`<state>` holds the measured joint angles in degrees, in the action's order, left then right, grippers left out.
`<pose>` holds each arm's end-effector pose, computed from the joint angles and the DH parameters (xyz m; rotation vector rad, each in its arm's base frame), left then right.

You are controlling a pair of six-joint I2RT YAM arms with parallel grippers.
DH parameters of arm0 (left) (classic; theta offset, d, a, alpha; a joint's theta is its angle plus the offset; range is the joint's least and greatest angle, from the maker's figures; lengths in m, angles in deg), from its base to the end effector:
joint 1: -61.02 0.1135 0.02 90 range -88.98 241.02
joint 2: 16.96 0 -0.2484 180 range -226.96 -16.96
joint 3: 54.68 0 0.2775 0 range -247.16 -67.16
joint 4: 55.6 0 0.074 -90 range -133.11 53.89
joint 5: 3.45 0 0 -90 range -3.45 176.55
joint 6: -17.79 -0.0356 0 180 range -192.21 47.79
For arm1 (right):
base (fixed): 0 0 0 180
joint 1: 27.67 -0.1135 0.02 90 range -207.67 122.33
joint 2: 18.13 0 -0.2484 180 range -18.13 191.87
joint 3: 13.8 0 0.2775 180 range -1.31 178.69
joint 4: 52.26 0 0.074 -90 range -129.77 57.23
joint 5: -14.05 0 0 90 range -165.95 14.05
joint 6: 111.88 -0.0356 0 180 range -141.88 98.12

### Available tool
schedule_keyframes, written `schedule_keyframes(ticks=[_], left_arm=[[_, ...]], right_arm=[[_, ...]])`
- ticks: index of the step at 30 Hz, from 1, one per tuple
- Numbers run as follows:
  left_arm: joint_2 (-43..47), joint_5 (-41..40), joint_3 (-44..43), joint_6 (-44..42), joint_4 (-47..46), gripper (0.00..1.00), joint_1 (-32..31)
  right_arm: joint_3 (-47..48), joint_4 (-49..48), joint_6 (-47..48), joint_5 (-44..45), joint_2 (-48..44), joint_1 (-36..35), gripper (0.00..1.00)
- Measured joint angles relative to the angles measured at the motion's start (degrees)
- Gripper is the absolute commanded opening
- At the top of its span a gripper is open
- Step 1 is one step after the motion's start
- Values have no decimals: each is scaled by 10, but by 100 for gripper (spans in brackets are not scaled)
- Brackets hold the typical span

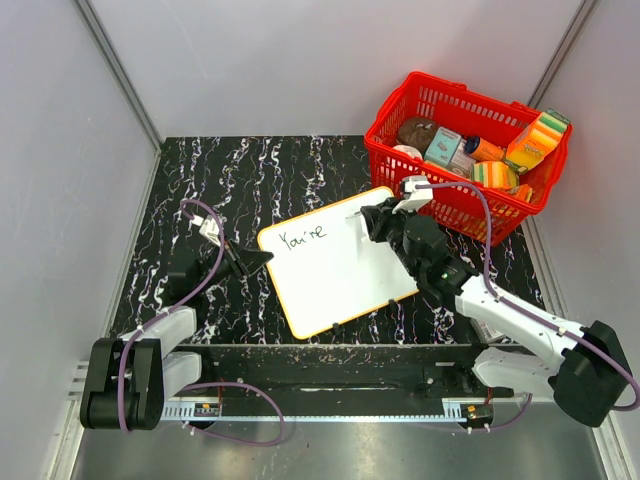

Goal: Write a sentence on the whiteboard

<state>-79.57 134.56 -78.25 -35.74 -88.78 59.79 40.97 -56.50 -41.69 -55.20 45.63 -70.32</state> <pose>0.2179 -0.0311 0.1493 0.1329 1.7768 -1.1789 0.2227 0.1880 0.2841 -0.0542 1.6744 0.5297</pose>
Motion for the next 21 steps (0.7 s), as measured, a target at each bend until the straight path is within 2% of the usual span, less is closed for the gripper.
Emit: schedule_keyframes(ticks=[21], left_arm=[[0,0,0,0,0,0,0]], right_arm=[[2,-1,0,-53,40,1,0]])
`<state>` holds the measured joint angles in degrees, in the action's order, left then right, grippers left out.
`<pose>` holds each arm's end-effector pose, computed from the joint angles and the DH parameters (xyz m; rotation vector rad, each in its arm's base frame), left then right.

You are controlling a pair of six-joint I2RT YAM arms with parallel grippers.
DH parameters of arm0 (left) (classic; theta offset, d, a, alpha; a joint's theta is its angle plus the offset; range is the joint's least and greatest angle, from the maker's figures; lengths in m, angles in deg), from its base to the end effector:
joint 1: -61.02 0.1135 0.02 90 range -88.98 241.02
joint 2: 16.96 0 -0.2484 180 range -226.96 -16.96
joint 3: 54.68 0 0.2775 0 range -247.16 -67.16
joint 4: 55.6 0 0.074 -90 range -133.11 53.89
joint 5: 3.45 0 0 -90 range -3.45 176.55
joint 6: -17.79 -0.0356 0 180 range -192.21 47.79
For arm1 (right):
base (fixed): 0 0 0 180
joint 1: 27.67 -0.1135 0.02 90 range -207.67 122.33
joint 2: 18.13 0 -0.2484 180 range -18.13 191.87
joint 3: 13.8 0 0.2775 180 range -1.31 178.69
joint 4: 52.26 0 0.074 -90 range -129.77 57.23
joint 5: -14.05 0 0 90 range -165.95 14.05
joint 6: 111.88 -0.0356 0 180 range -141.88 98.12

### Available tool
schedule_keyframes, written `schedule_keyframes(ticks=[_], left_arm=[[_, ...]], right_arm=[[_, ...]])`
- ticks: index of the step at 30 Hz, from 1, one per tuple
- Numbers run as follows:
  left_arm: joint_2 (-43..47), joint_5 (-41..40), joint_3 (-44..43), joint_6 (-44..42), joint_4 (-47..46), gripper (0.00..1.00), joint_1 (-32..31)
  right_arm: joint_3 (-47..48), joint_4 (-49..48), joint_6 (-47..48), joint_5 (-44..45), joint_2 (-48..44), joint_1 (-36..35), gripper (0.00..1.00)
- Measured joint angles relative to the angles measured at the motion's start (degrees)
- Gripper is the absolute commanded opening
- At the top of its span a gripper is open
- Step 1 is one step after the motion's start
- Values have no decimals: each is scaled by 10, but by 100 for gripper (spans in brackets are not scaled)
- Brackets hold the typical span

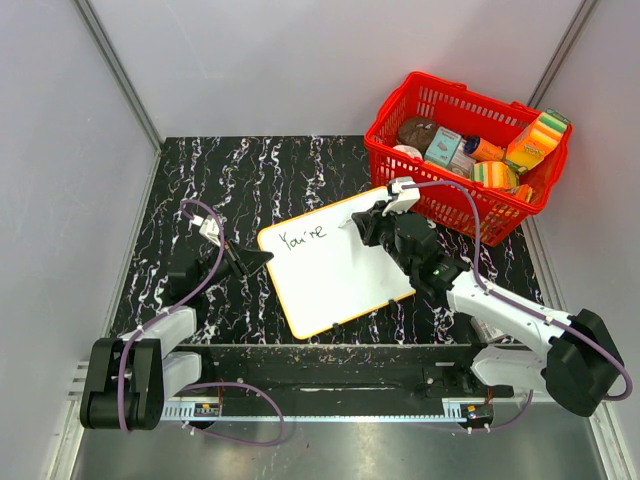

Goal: Write a sentence on the whiteboard

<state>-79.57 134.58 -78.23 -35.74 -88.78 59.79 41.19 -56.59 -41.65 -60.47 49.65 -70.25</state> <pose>0.2179 -0.0312 0.1492 0.1330 1.7771 -1.1792 0.2301 0.1986 0.2661 -0.1438 1.7411 0.5727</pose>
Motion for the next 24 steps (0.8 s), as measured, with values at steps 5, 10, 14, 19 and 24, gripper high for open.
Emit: schedule_keyframes(ticks=[5,10,14,19,24], left_arm=[[0,0,0,0,0,0,0],[0,0,0,0,0,0,0],[0,0,0,0,-1,0,0],[0,0,0,0,-1,0,0],[0,0,0,0,-1,0,0]], right_arm=[[0,0,-4,1,0,0,0],[0,-1,-12,5,0,0,0],[0,-9,-15,5,0,0,0],[0,-15,-17,16,0,0,0],[0,-17,-18,25,0,0,0]])
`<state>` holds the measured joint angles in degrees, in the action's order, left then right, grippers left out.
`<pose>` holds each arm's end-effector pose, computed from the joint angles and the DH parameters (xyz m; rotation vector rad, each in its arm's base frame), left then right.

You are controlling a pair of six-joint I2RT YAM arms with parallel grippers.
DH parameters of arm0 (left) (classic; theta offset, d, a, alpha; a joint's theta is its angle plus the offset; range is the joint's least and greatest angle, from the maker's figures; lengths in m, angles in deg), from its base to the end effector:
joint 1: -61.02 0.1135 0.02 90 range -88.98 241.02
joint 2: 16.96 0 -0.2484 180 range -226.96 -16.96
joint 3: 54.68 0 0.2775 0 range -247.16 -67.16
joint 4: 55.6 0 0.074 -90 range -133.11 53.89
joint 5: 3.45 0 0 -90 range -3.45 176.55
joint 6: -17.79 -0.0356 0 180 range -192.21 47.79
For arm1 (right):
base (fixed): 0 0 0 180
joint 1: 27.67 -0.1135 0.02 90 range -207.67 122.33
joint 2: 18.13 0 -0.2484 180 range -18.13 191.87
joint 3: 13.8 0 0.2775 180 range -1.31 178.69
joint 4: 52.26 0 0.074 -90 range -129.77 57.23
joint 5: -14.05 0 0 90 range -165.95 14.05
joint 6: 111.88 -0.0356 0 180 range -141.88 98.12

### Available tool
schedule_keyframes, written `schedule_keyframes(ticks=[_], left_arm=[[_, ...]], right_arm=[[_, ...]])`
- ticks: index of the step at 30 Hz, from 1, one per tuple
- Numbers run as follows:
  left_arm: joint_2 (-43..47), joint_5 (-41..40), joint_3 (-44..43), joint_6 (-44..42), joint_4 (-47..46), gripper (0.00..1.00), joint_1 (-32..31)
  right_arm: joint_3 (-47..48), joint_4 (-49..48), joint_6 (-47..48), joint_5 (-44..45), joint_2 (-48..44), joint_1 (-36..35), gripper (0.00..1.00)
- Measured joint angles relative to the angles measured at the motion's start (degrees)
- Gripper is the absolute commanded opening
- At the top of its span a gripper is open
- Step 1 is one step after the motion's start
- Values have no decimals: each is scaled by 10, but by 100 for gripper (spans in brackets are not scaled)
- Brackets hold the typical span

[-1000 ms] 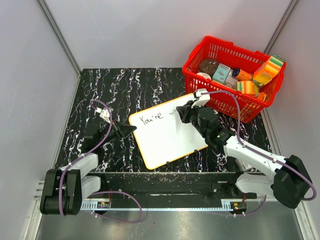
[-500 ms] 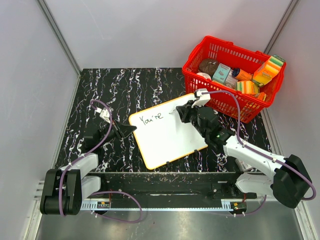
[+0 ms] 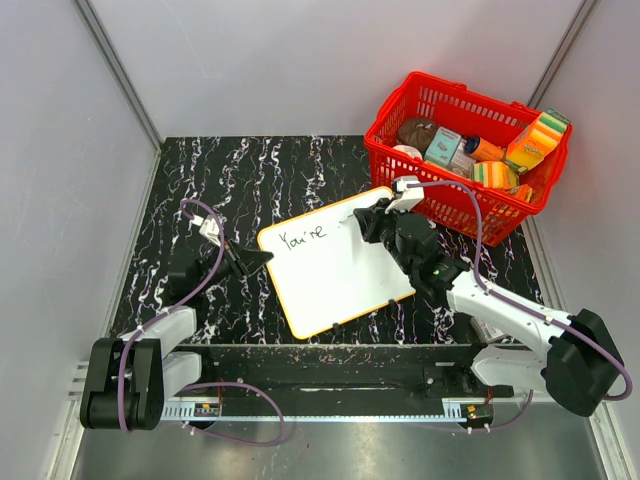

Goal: Write a sentence on the whiteboard

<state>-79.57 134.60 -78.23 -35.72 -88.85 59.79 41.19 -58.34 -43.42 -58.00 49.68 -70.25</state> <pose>0.2179 -0.0312 0.1493 0.1337 1.7761 -1.1795 0.2312 0.1975 0.2693 -0.0757 1.7140 0.5741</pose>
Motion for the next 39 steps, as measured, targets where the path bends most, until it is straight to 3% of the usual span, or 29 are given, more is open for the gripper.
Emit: schedule_keyframes(ticks=[39], left_arm=[[3,0,3,0,-2,0,0]], right_arm=[[-12,5,-9,-23,-2,0,0]])
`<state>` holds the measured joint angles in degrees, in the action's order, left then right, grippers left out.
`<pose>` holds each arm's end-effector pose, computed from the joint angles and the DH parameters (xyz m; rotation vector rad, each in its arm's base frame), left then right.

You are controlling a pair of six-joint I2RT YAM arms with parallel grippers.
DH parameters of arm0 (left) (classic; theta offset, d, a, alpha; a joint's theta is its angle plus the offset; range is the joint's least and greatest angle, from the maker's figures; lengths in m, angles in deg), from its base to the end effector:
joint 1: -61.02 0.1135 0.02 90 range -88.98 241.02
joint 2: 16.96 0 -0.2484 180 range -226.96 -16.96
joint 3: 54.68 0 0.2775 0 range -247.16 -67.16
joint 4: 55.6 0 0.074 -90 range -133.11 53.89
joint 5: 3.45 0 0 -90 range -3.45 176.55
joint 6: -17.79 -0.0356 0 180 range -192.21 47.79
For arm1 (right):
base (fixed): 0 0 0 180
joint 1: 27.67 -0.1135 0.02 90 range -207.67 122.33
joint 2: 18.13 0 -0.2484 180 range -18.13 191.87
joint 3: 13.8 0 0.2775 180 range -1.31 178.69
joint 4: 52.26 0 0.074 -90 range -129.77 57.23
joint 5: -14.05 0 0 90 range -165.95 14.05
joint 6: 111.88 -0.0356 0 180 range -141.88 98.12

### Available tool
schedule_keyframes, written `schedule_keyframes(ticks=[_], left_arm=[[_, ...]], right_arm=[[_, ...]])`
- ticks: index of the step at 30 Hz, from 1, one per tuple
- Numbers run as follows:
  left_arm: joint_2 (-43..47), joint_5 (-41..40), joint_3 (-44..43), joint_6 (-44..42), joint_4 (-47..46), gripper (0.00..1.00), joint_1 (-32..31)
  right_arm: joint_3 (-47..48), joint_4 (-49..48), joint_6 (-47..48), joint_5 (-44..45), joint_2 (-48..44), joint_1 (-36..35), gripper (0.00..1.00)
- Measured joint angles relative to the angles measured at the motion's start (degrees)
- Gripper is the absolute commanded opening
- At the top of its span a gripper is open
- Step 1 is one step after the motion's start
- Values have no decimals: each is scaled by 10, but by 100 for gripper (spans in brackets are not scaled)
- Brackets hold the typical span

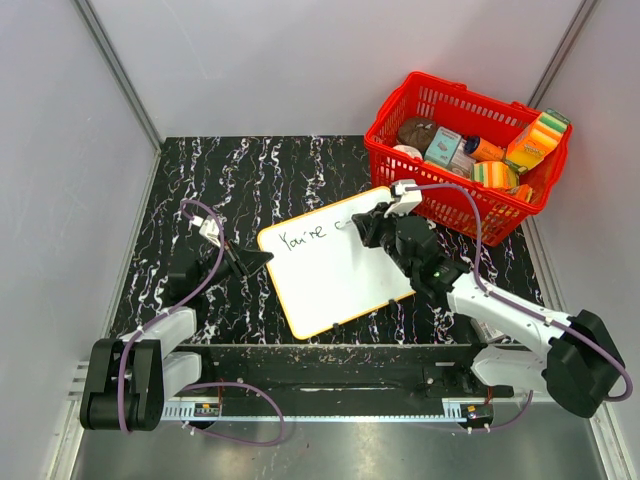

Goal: Write a sentence on the whiteboard

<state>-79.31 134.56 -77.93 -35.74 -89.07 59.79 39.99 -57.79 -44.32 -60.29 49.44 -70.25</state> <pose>0.2168 -0.0311 0.1489 0.1352 1.7732 -1.1779 0.2288 0.1972 0.2615 -0.1001 1.7445 0.6058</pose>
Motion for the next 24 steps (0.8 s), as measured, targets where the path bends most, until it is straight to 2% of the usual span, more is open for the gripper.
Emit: schedule_keyframes(ticks=[24], left_arm=[[0,0,0,0,2,0,0]], right_arm=[[-2,-6,-1,32,2,0,0]])
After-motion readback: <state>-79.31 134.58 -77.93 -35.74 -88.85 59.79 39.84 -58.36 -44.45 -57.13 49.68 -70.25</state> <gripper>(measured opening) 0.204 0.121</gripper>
